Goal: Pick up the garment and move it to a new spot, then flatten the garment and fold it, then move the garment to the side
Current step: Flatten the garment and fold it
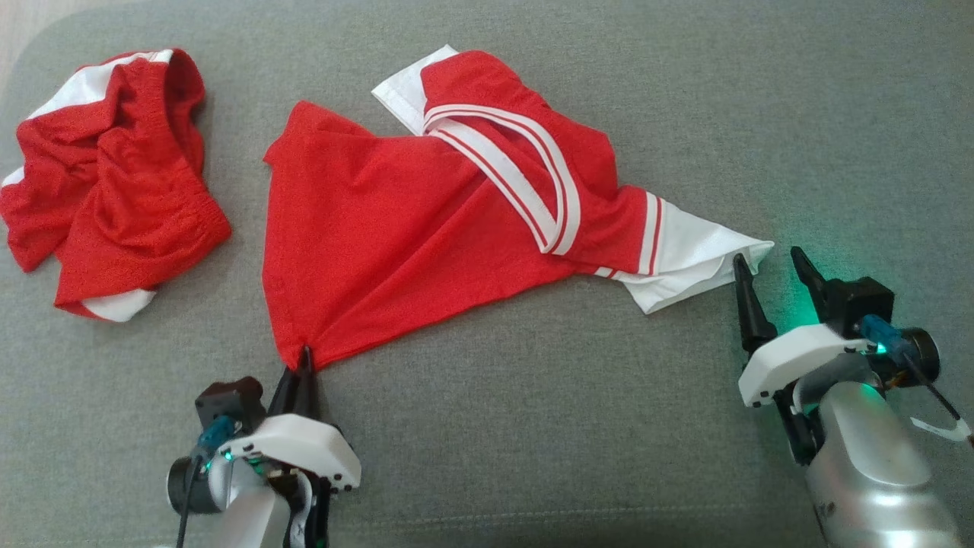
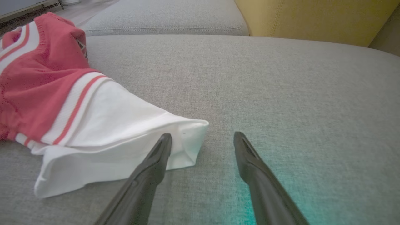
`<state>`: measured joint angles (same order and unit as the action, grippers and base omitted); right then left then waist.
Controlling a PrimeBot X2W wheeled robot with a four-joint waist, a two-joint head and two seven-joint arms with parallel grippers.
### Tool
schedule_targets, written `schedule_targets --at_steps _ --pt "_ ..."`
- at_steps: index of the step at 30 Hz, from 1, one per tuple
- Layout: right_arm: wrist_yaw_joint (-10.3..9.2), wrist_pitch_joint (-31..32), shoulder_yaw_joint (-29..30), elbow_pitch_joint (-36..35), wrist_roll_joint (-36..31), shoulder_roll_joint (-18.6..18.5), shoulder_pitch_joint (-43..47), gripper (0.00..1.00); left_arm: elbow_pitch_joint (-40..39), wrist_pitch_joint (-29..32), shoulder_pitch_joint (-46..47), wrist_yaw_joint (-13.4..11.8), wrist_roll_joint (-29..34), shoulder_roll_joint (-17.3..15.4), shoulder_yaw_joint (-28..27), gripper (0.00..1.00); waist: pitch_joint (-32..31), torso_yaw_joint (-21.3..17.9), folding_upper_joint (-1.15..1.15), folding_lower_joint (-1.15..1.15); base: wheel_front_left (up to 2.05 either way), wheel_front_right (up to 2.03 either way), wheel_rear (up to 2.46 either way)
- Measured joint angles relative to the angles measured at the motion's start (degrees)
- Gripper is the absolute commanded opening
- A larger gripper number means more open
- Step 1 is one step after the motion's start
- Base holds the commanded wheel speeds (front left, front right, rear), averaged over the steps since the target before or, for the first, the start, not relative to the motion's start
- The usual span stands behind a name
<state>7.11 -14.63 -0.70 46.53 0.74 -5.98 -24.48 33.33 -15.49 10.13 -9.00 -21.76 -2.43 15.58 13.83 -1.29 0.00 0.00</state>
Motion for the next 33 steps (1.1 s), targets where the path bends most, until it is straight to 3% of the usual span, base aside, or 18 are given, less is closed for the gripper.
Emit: schedule_targets --at_steps 7,8,9,10,11,16,21,28,33 --pt "0.00 0.0 0.5 0.6 -0.3 0.0 -1.7 1.00 -0.2 0.0 0.6 0.0 0.4 0.0 0.0 0.00 0.6 0.3 0.00 0.00 0.00 0.00 0.00" --pt "0.00 0.0 0.5 0.6 -0.3 0.0 -2.0 0.93 -0.3 0.0 0.7 0.0 0.4 0.0 0.0 0.00 0.7 0.3 0.00 0.00 0.00 0.00 0.00" --pt "0.00 0.0 0.5 0.6 -0.3 0.0 -2.3 0.70 -0.4 0.0 0.7 0.0 0.4 0.0 0.0 0.00 0.8 0.4 0.00 0.00 0.00 0.00 0.00" --pt "0.00 0.0 0.5 0.7 -0.3 0.0 -2.5 0.27 -0.4 0.0 0.7 0.0 0.4 0.0 0.0 0.00 0.8 0.4 0.00 0.00 0.00 0.00 0.00" --pt "0.00 0.0 0.5 0.9 -0.3 0.0 -2.6 0.00 -0.5 0.0 0.7 0.0 0.4 0.0 0.0 0.00 0.9 0.5 0.00 0.00 0.00 0.00 0.00" --pt "0.00 0.0 0.5 2.0 0.1 0.0 -2.9 0.00 -1.1 0.0 0.8 0.0 0.5 0.0 0.2 0.00 0.8 0.8 0.00 0.00 0.00 0.00 0.00" --pt "0.00 0.0 -0.9 -2.1 2.9 0.1 -2.9 0.00 -4.6 0.8 0.6 0.0 1.5 0.0 -0.6 0.00 -0.6 0.8 0.00 0.00 0.00 0.00 0.00" --pt "0.00 0.0 -4.5 -11.8 10.5 -0.4 -2.9 0.00 -14.6 0.8 1.0 2.0 5.7 0.1 -4.6 0.00 -4.7 0.4 0.00 0.00 0.00 0.00 0.00" --pt "0.00 0.0 -7.8 -16.1 19.1 -2.3 -4.7 0.00 -20.0 0.8 4.2 5.3 9.5 -0.5 -8.9 0.00 -7.9 -0.2 0.00 0.00 0.00 0.00 0.00"
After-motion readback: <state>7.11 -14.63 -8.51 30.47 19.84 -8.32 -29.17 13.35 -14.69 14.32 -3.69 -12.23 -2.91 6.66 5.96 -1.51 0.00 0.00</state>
